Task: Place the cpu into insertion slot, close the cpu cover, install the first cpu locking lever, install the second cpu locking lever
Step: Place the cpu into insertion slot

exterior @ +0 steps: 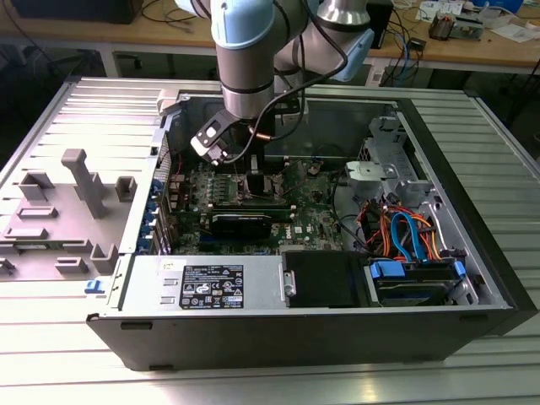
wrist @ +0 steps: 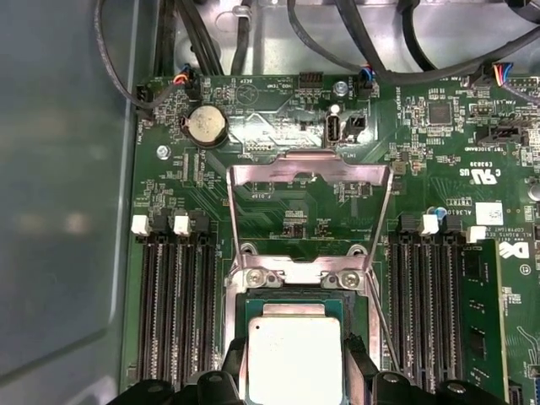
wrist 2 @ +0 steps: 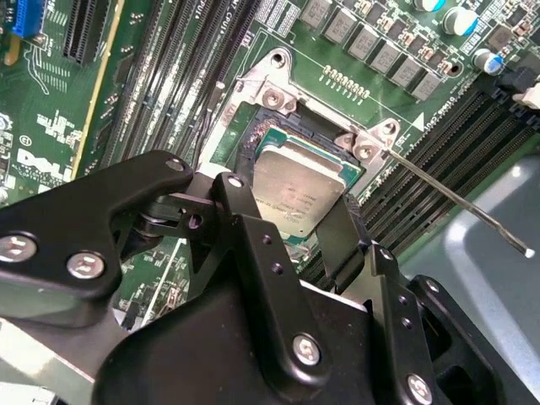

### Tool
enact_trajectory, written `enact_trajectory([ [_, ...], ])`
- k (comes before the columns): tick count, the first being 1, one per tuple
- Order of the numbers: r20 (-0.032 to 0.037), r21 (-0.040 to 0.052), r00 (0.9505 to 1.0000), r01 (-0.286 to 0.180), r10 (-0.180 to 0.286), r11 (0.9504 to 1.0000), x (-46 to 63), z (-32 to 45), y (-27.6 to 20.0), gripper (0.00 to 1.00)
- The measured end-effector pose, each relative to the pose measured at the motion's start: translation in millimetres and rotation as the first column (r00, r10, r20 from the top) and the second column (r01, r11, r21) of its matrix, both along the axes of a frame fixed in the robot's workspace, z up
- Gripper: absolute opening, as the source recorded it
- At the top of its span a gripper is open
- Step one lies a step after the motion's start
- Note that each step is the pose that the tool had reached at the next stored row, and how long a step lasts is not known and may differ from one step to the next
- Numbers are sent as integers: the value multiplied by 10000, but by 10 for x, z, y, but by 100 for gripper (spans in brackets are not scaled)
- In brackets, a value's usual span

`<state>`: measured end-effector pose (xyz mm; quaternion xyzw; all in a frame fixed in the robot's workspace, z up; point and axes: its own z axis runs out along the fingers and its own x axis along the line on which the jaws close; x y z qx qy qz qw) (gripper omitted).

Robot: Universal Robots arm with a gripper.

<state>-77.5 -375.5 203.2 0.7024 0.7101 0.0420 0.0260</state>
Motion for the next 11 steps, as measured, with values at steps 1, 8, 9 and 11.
enact_trajectory([
  [1, 1, 0, 10000, 14, -14, 10000, 0, -7, 0, 54],
  [8, 1, 1, 10000, 91, -91, 10000, 0, -11, -14, 54],
  [9, 1, 0, 10000, 95, -95, 10000, 0, -11, -15, 54],
  [11, 0, 0, 9999, 100, -100, 9999, 0, -10, -16, 54],
])
